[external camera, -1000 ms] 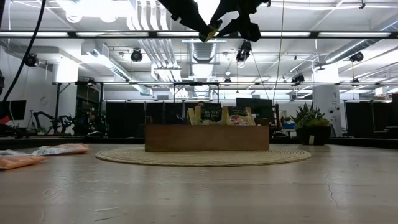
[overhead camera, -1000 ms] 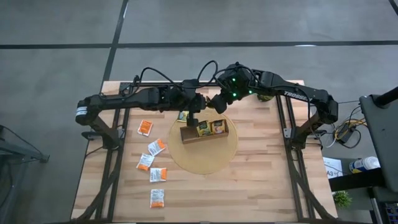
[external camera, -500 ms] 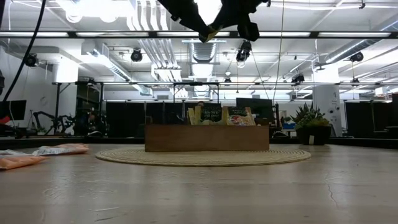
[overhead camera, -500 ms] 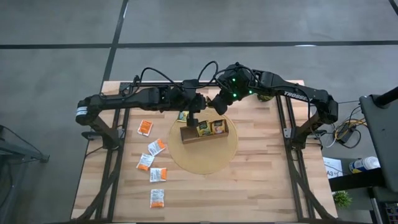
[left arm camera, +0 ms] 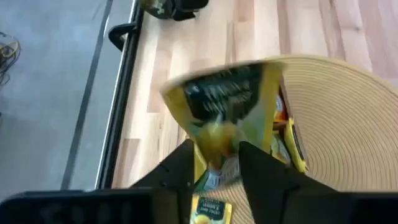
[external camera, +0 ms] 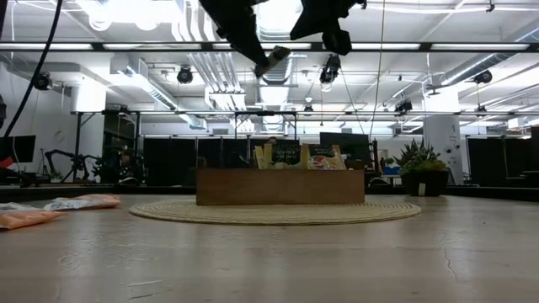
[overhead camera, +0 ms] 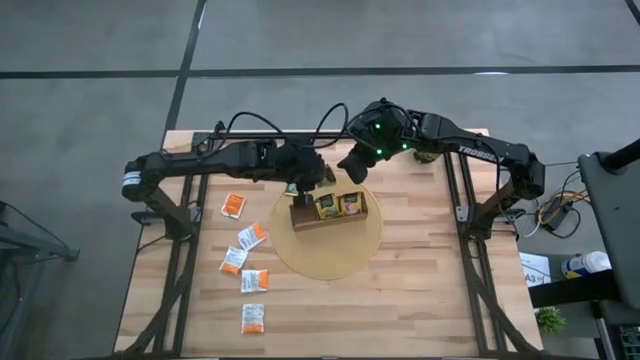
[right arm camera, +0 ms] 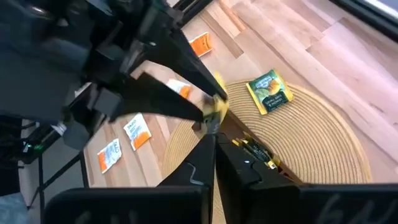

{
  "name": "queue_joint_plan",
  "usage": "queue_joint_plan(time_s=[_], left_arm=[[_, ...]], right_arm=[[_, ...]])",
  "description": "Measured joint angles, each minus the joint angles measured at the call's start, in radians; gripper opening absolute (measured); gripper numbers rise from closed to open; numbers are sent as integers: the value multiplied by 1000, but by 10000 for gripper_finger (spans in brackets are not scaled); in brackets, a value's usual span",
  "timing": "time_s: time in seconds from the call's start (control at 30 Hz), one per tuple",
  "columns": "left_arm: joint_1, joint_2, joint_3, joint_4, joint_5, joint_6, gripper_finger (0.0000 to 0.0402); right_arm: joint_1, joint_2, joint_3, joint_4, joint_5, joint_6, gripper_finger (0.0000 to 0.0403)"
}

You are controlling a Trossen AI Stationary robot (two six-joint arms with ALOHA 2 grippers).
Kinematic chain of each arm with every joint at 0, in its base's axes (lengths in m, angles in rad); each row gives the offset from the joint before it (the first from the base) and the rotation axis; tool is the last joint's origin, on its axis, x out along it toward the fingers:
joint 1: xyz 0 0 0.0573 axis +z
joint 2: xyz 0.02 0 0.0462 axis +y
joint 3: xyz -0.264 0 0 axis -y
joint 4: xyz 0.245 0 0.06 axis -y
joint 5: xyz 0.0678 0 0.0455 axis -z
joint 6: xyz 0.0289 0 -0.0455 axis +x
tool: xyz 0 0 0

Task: Pick & Place Tea
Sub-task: Put the yellow tea bag into the middle section of the wooden organizer

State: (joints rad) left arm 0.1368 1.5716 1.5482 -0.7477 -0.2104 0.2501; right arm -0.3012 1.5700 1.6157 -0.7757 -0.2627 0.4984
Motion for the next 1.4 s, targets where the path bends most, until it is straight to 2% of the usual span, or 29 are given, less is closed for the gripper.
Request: queue_joint_plan(time_s=[0.23, 0.53, 0.7, 0.97, 1.13, 1.27, 1.4], left_arm=[[3, -1, 2, -36, 0, -4, 170], [4, -2, 2, -32, -17, -4, 174], [44, -2, 2, -43, -56, -41, 174], [192, -1, 2, -43, 46, -109, 174], [280, -1, 1, -37, 138, -136, 174], [345, -1, -40, 25, 224, -221, 174], [387, 0, -95, 104, 256, -273, 174]], right_arm=[[1, 1, 0, 1, -8, -8, 12], [2, 1, 0, -1, -8, -22, 13], [2, 1, 0, -3, -8, -38, 13], [2, 1, 0, -9, -8, -72, 13], [2, -8, 0, -67, -8, -161, 13], [2, -13, 0, -113, -4, -209, 13], [2, -15, 0, -145, -3, -237, 13]])
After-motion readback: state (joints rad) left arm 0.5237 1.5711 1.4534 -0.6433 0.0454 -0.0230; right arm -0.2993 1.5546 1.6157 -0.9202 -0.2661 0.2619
